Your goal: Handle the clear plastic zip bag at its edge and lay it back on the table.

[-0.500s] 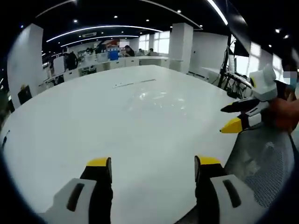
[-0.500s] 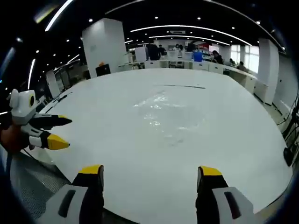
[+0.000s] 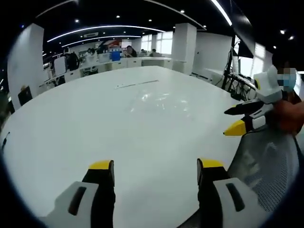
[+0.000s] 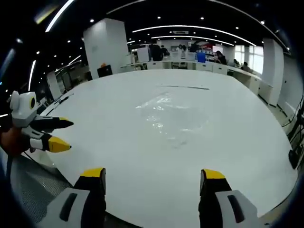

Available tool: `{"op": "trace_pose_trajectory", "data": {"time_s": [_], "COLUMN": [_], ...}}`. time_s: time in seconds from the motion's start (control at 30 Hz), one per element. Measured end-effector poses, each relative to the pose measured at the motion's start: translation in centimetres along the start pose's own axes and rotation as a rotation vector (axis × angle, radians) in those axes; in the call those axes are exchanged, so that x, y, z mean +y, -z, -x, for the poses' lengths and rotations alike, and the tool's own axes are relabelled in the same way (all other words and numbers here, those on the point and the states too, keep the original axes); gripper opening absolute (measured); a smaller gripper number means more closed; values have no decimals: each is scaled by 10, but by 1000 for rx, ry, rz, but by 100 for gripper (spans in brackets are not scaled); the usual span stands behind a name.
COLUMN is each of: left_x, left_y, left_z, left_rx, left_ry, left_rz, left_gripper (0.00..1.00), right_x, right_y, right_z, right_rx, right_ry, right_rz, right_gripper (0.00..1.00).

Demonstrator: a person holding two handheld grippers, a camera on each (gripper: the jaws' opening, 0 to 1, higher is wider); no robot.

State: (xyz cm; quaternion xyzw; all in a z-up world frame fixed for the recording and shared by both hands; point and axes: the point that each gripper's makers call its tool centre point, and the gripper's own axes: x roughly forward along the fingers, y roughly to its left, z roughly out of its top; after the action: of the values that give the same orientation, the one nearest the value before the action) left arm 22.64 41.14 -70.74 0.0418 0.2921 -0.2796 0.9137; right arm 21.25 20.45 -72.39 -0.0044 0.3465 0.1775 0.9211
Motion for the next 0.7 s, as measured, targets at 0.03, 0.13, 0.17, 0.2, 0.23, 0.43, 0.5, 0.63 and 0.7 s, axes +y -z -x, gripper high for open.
{"op": "trace_pose_trajectory", "data": {"time_s": [0.03, 0.13, 0.17, 0.2, 0.23, 0.43, 0.5, 0.63, 0.7], "left_x": [0, 0, 0, 0, 0, 1, 1, -1, -2], "left_y": [0, 0, 0, 0, 1, 1, 1, 1, 1], "left_z": [0, -1, -1, -1, -1, -1, -1, -2, -2], "left_rx": [-2, -2, -3, -2, -1, -5, -5, -1, 0], "left_ry": [0, 0, 2, 3, 4, 5, 4, 9, 12], "left_rz": [3, 4, 5, 3, 1, 8, 8, 0, -4], "left_gripper": [70, 70, 70, 70, 70, 69, 69, 69, 69], "right_x": [0, -1, -1, -2, -2, -2, -2, -3, -4], "right_y": [0, 0, 0, 0, 0, 1, 1, 0, -1], "right_z": [0, 0, 0, 0, 0, -1, 0, 0, 1], "right_rx": [1, -1, -2, -3, -3, 1, 0, -5, -7], "right_ry": [0, 3, 4, 4, 5, 4, 5, 9, 10], "right_rz": [1, -1, -3, -4, -4, 0, 1, -6, -9], "right_gripper": [81, 81, 81, 81, 81, 81, 81, 81, 81]}}
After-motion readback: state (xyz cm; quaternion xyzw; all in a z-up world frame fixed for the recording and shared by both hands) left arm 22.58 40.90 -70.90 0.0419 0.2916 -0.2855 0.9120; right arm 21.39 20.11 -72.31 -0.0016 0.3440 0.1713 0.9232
